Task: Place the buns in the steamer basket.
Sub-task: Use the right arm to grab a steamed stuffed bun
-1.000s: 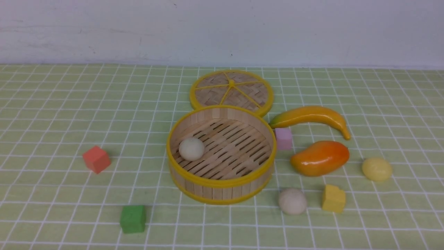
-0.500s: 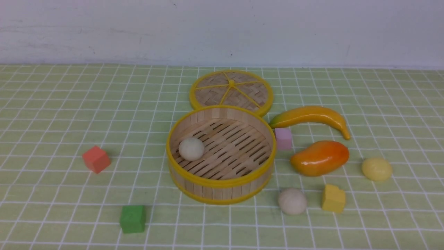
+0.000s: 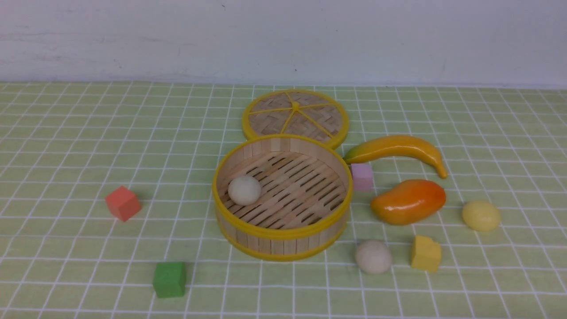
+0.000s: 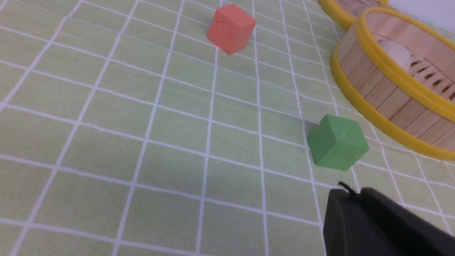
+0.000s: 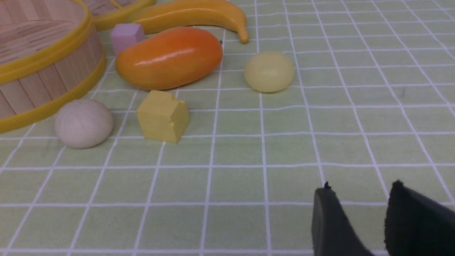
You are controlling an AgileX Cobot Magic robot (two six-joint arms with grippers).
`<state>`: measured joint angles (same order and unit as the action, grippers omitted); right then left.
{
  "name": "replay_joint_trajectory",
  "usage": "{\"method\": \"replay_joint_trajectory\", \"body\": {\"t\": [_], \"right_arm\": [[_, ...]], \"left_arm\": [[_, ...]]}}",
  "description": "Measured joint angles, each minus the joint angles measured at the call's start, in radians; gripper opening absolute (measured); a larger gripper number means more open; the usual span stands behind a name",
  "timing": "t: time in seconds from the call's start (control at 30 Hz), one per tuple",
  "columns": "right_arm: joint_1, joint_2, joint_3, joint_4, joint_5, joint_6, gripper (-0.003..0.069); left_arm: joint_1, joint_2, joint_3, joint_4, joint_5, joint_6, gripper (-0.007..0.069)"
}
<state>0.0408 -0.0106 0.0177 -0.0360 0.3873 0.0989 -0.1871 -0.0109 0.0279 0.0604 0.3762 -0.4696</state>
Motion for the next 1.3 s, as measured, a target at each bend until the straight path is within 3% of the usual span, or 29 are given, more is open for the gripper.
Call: {"method": "replay_joint_trajectory", "body": {"t": [0.27,0.73,1.07,1.3], "right_arm": [[0.0,0.0,0.0,-0.072,0.0,0.0,0.024],[0.0,0.0,0.003,-0.082,-0.024,0.0,0.024],[0.0,0.0,0.01,-0.023,-0.45,0.006,0.024],[0.0,0.0,0.01,0.059,-0.774,0.096,0.024]], "left_arm": [[0.0,0.0,0.0,0.0,0.0,0.0,0.005],[0.0,0.0,0.0,0.0,0.0,0.0,0.0071],[0.0,0.0,0.0,0.0,0.0,0.0,0.0074],[0.0,0.0,0.0,0.0,0.0,0.0,0.0078]]}}
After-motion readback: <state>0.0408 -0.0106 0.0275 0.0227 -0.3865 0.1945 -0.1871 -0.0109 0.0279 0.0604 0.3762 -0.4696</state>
